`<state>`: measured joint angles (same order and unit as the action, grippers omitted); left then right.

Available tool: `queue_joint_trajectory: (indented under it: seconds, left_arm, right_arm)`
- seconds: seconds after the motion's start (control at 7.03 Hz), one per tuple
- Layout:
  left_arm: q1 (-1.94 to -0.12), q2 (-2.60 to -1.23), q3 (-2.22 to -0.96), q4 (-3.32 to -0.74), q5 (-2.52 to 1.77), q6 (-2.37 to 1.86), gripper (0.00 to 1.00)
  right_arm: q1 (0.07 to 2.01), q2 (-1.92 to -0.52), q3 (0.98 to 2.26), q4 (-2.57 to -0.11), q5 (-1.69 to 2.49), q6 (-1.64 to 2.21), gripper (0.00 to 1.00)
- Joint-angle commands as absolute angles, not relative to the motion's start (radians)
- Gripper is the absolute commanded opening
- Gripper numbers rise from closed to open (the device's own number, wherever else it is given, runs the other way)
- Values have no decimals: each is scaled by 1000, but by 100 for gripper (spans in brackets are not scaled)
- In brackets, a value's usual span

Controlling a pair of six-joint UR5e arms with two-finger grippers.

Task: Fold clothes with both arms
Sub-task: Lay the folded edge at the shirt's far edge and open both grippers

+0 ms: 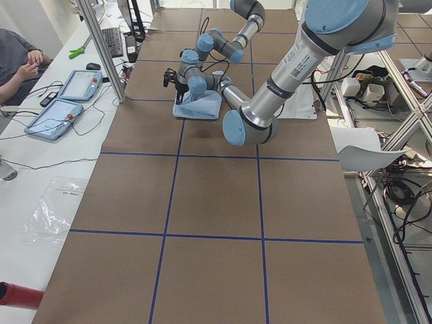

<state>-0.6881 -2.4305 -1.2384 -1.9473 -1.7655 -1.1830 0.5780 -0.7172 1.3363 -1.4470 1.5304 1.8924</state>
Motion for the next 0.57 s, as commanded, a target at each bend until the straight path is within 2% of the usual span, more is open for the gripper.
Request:
queue_joint_trajectory:
  seconds: [0.0,0.14,0.28,0.43]
  left_arm:
    - [-692,-2430,-1215,-1957,-1758,-1167,0]
    - [-695,-2428,-1215,-1956,-1759,-1167,0]
    - [-701,-2427,-1215,-1959,-1761,-1169,27]
    - [-701,-2410,-1223,-1971,-1764,-1169,99]
  right_arm:
    - [587,-716,1309,-1407,1534,1876,0]
    - [591,-716,1299,-1402,1534,1852,0]
    - [594,-716,1298,-1401,1537,1824,28]
    - [597,-701,1298,-1401,1548,1705,99]
